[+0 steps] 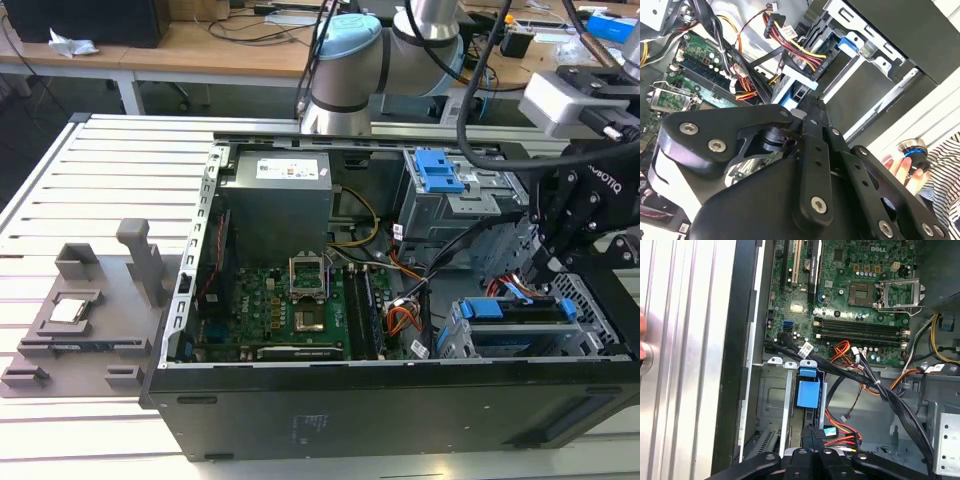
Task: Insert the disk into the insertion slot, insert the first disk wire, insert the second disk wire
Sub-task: 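Insert the second disk wire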
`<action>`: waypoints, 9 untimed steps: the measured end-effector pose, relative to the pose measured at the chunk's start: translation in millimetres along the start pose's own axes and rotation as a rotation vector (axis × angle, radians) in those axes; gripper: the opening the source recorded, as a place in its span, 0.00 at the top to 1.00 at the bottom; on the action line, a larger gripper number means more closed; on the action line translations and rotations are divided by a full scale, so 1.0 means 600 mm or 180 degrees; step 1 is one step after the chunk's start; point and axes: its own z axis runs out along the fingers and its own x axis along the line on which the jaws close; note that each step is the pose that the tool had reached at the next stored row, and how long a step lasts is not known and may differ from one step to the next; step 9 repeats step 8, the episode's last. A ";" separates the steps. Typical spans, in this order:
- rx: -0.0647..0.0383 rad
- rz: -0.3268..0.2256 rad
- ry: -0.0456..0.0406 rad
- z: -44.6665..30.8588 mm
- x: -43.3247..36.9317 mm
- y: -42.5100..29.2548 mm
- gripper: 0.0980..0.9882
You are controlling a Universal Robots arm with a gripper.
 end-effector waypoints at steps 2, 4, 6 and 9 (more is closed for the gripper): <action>0.0000 0.0000 0.0000 -0.010 0.000 0.000 0.99; 0.0000 0.0000 -0.0001 -0.011 0.000 0.000 0.99; 0.0000 0.0000 0.0000 -0.011 0.000 0.000 0.99; 0.0000 0.0000 0.0000 -0.011 0.000 0.001 0.99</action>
